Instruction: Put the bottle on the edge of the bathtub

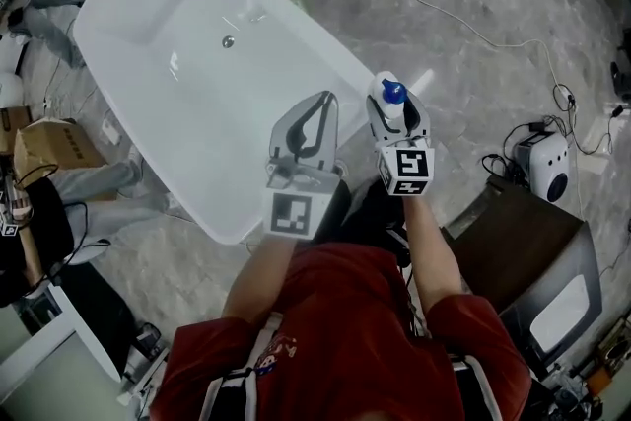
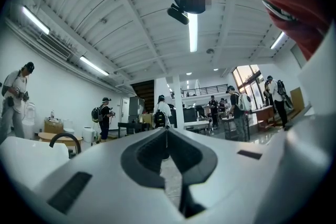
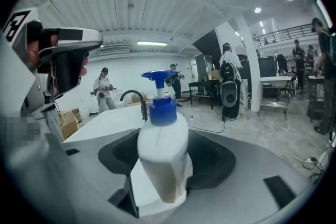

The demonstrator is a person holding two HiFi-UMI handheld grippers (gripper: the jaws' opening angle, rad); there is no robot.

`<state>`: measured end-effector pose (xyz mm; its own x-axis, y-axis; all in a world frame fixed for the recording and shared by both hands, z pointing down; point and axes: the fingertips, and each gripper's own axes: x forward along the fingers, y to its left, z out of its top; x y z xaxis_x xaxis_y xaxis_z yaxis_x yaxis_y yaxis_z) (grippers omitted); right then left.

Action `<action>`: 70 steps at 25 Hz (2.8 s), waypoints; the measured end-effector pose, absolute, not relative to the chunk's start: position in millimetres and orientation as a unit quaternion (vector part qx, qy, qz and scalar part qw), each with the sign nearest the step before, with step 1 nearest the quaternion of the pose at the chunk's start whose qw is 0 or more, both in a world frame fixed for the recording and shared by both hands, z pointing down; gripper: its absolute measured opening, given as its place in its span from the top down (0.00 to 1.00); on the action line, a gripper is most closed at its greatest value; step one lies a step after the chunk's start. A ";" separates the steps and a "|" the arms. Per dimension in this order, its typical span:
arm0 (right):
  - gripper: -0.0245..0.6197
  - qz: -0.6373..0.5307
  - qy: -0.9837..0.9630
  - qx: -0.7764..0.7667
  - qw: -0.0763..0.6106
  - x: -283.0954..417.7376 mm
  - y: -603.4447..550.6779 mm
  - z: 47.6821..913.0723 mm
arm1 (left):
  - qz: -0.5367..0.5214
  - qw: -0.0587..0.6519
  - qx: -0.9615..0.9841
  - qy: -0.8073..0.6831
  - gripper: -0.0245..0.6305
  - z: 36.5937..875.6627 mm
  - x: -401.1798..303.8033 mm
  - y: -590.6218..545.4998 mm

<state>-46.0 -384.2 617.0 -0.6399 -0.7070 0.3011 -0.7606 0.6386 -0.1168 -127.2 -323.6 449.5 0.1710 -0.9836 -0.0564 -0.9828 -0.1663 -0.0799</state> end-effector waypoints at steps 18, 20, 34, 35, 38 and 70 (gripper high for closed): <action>0.54 0.130 -0.899 0.390 0.151 -57.1 -402.6 695.0 | -0.030 0.016 -0.768 0.639 0.94 498.4 -122.6 -336.3; 0.54 0.127 -0.900 0.389 0.152 -58.9 -405.8 699.8 | -0.031 0.013 -0.769 0.639 0.94 502.1 -122.1 -338.5; 0.54 0.117 -0.900 0.392 0.150 -69.4 -418.9 723.8 | -0.038 -0.009 -0.769 0.638 0.94 524.3 -127.6 -345.9; 0.54 0.119 -0.899 0.393 0.150 -68.7 -419.2 724.4 | -0.038 -0.009 -0.769 0.638 0.94 525.3 -127.7 -346.1; 0.53 0.127 -0.898 0.394 0.152 -64.5 -420.1 726.3 | -0.040 -0.015 -0.771 0.636 0.94 529.6 -124.4 -346.5; 0.38 0.070 -0.892 0.441 0.066 -32.5 -383.2 566.0 | -0.008 0.012 -0.787 0.617 0.94 487.8 -109.4 -334.5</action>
<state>-32.5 -383.2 566.0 -0.6020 -0.7779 0.1801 -0.7965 0.6008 -0.0673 -109.4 -334.5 487.8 0.2393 -0.9710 -0.0013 -0.9705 -0.2391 -0.0292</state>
